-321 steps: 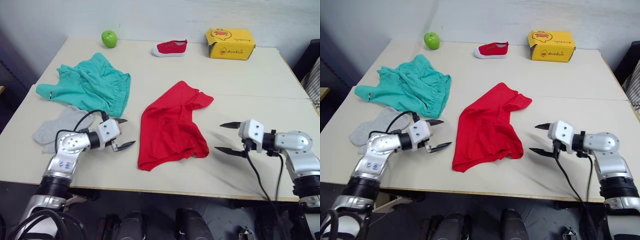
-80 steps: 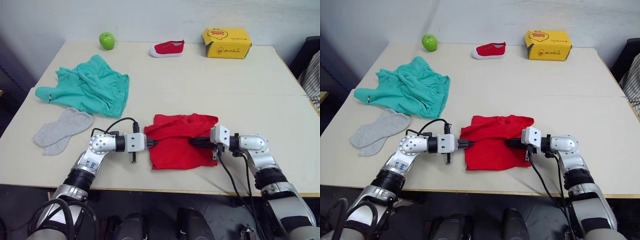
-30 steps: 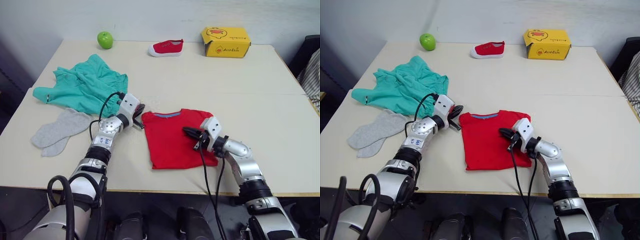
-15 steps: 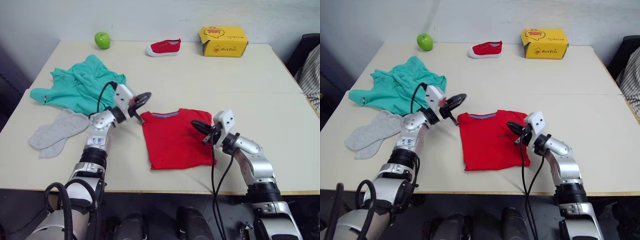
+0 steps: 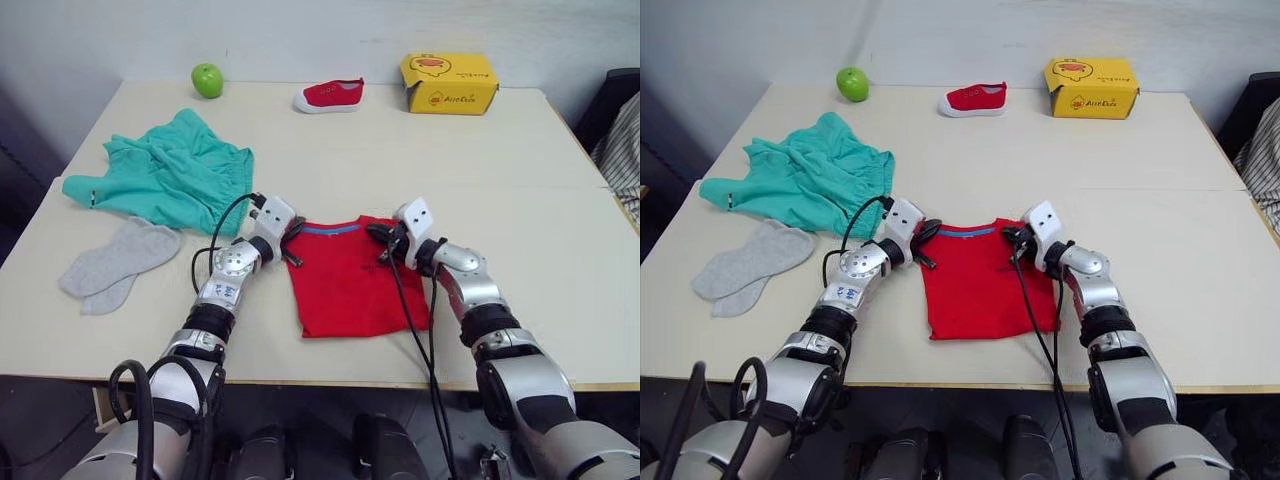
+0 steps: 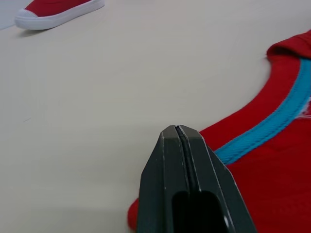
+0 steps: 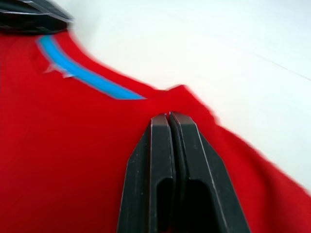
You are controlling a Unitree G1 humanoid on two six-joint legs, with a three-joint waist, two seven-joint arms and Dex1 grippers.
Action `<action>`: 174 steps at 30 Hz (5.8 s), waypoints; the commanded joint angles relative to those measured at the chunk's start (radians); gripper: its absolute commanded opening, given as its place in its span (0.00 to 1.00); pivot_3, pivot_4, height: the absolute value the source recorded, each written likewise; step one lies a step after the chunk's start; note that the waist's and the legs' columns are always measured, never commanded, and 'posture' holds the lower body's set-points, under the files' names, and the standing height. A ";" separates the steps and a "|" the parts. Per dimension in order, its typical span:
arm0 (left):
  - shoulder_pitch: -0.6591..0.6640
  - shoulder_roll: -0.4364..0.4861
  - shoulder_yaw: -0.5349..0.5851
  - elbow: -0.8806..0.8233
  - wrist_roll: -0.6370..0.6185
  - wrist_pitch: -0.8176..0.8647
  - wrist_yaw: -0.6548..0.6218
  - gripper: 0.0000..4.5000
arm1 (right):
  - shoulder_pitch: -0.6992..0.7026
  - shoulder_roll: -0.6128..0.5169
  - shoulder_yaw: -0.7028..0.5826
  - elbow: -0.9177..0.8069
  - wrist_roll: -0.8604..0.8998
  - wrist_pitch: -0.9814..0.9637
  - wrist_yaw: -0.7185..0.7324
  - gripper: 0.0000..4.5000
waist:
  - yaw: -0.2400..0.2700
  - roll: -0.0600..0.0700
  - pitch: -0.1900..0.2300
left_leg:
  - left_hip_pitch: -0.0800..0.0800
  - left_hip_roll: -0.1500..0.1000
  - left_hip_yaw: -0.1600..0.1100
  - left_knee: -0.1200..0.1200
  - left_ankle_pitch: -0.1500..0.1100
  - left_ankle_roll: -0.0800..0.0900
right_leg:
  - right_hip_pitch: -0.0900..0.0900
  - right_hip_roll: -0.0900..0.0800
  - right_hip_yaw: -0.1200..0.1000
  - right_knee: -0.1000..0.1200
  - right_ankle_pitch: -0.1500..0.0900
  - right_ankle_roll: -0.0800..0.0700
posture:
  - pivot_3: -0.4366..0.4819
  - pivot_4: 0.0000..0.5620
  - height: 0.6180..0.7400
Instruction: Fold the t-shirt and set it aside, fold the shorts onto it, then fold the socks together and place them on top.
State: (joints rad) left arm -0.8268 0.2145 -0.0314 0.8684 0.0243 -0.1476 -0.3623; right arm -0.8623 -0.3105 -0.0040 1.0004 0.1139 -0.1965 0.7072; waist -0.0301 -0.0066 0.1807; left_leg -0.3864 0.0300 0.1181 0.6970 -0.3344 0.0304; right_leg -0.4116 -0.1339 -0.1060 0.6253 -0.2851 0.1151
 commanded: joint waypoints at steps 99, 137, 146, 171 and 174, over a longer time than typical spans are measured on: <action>0.461 0.359 0.101 -1.042 -0.599 0.449 -0.711 1.00 | 0.302 -0.788 -0.156 -0.388 0.413 1.336 0.419 0.00 | 0.029 0.002 -0.002 | -0.004 -0.003 -0.001 -0.006 -0.002 0.002 | 0.000 -0.005 -0.005 -0.013 0.001 0.000 | 0.48 0.27 1.00; 0.633 0.461 0.307 -0.811 -0.428 0.108 -0.622 1.00 | 0.364 -0.790 -0.380 -0.430 0.274 0.096 0.575 1.00 | -0.005 0.014 0.006 | 0.003 0.002 0.006 -0.009 -0.001 -0.003 | -0.001 0.002 0.002 -0.013 0.001 0.000 | 0.48 0.27 1.00; 0.919 0.449 0.607 -0.746 -0.393 -0.021 -0.398 1.00 | 0.686 -0.333 -0.302 -1.005 0.322 -0.022 0.367 1.00 | 0.004 0.010 0.005 | 0.004 0.001 0.005 -0.013 -0.001 -0.002 | -0.001 -0.002 0.002 -0.012 0.001 0.000 | 0.48 0.27 1.00; 0.925 0.641 0.468 -0.939 -0.293 0.214 -0.336 1.00 | 0.834 -0.129 -0.103 -1.117 0.225 -0.144 0.174 1.00 | 0.025 -0.002 -0.002 | 0.014 0.000 0.003 -0.017 -0.006 -0.009 | 0.003 -0.011 -0.001 -0.006 -0.002 -0.009 | 0.48 0.27 1.00; 0.654 0.645 0.282 -0.757 -0.170 0.116 -0.348 1.00 | 0.803 -0.144 -0.097 -1.081 0.217 -0.145 0.183 1.00 | 0.025 -0.001 -0.001 | 0.014 0.000 0.006 -0.017 -0.004 -0.006 | 0.002 -0.004 -0.002 -0.006 -0.002 -0.009 | 0.48 0.27 1.00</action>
State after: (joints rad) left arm -0.0903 0.8565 0.3270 0.0307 -0.2209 0.0372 -0.7001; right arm -0.0528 -0.4393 -0.0896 -0.0786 0.3301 -0.3344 0.8865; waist -0.0049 -0.0075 0.1793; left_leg -0.3729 0.0307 0.1238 0.6801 -0.3385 0.0247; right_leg -0.4098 -0.1371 -0.1080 0.6190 -0.2875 0.1061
